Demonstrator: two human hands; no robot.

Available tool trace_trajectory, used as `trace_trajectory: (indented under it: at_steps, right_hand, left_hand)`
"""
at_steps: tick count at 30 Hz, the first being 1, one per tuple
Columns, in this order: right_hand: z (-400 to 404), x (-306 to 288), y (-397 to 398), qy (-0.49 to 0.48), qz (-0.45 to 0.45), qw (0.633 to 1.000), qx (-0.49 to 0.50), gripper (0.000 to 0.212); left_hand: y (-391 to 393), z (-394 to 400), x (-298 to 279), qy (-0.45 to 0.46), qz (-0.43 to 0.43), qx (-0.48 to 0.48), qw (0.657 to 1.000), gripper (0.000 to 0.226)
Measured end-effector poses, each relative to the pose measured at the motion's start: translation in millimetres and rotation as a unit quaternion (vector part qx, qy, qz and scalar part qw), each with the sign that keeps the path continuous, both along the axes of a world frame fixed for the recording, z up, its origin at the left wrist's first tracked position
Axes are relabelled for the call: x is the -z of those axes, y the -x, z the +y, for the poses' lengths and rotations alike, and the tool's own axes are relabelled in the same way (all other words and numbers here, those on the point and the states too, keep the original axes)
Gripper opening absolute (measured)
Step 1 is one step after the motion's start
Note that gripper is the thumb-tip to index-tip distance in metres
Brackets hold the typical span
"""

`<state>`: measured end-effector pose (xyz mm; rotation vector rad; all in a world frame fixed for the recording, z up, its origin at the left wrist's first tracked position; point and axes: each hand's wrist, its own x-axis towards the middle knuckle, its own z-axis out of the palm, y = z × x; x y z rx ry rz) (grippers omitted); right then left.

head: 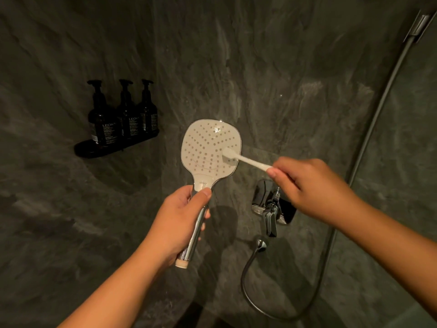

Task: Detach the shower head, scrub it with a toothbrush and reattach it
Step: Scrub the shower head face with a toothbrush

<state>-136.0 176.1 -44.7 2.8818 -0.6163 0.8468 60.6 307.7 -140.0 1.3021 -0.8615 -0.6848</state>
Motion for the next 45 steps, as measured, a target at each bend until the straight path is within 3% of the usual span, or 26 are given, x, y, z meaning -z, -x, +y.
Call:
trace_trajectory:
  at_steps: [4,7,11,16,22,30,35,41,45]
  right_hand:
    - [14,24,0,-0.021,0.058,0.998,-0.013,0.040]
    - [6,13,-1,-0.011,0.033,0.999,-0.010,0.046]
    - [0,4,-1,-0.005,0.005,1.000,0.002,0.036]
    - [16,25,1,-0.026,0.052,0.998,-0.022,0.037]
    - [-4,-10,10,0.017,-0.035,0.999,0.000,0.029]
    - [2,17,11,-0.025,0.015,1.000,-0.007,0.050]
    - [-10,-5,9,0.014,-0.035,0.999,0.001,0.038]
    - [4,27,7,-0.030,0.025,0.999,-0.016,0.034]
    - [-11,4,4,-0.016,-0.041,0.999,0.003,0.032]
  left_hand:
    - [2,2,1,0.003,0.001,0.002,1.000,0.027]
    - [1,3,1,0.002,0.001,0.001,1.000,0.026]
    - [0,2,-1,0.000,0.001,0.000,1.000,0.027]
    - [3,1,-2,0.002,0.017,0.012,1.000,0.029]
    - [-1,-1,-5,0.002,0.007,0.002,1.000,0.034]
    - [1,-4,-5,0.002,0.019,0.017,1.000,0.032]
    - [2,-5,-4,0.008,0.016,0.017,1.000,0.032]
    - [0,-1,1,0.001,0.012,0.014,1.000,0.040]
    - [-3,-2,1,0.000,0.005,0.008,1.000,0.032]
